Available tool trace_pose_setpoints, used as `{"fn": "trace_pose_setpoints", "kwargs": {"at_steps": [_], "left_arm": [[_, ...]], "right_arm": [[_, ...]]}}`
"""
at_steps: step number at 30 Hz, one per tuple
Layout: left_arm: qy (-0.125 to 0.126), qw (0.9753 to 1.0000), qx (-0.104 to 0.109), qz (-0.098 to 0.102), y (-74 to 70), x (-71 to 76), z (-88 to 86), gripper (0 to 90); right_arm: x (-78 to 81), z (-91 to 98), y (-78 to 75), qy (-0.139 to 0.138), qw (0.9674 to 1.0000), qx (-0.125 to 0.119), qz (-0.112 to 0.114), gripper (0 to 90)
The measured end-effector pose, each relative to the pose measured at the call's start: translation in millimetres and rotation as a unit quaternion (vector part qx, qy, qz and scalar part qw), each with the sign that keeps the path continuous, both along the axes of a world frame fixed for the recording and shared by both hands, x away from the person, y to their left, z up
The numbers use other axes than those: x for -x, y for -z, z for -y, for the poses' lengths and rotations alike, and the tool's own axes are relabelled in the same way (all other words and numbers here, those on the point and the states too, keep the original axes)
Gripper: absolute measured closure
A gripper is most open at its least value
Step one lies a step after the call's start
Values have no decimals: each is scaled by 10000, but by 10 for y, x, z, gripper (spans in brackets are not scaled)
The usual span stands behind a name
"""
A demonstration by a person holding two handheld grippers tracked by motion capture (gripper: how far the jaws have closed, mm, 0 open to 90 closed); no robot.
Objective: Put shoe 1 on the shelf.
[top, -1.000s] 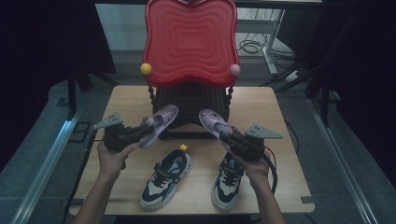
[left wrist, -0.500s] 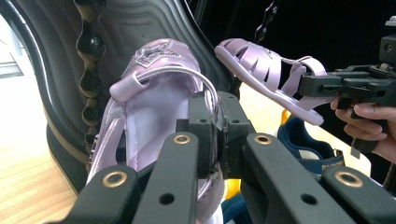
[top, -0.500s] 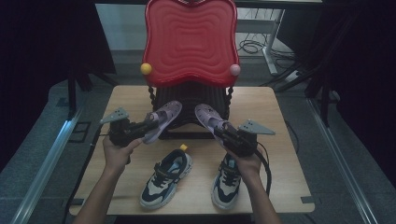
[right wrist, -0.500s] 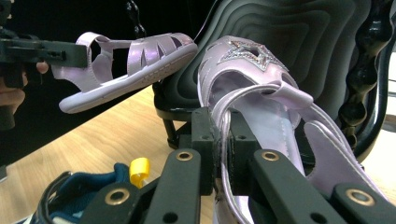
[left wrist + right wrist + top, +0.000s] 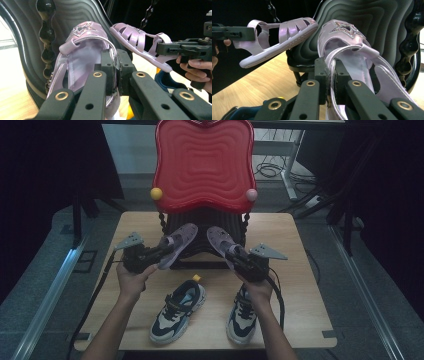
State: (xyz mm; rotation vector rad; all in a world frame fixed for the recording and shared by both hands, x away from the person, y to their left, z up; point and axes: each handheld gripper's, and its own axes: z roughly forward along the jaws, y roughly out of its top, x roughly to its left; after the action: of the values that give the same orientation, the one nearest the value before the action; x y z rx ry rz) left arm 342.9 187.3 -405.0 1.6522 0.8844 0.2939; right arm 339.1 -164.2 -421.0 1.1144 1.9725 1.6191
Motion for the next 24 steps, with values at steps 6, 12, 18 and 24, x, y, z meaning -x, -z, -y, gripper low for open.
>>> {"fn": "trace_pose_setpoints", "kwargs": {"at_steps": [6, 12, 18, 24], "left_arm": [[-21, 10000, -30, 13, 17, -57, 47, 858], [-55, 9999, -48, 88, 3, -117, 94, 858], [-54, 9998, -158, 139, -3, -179, 144, 857], [-107, 9996, -230, 139, 38, -215, 162, 857]], "right_arm": [[-51, -38, -3, 58, 10000, -54, -8, 846], [-107, -79, 19, 112, 9999, -96, 11, 846], [-155, -93, 27, 197, 9997, -122, 9, 846], [-194, -102, -5, 251, 9996, -102, 35, 846]]}}
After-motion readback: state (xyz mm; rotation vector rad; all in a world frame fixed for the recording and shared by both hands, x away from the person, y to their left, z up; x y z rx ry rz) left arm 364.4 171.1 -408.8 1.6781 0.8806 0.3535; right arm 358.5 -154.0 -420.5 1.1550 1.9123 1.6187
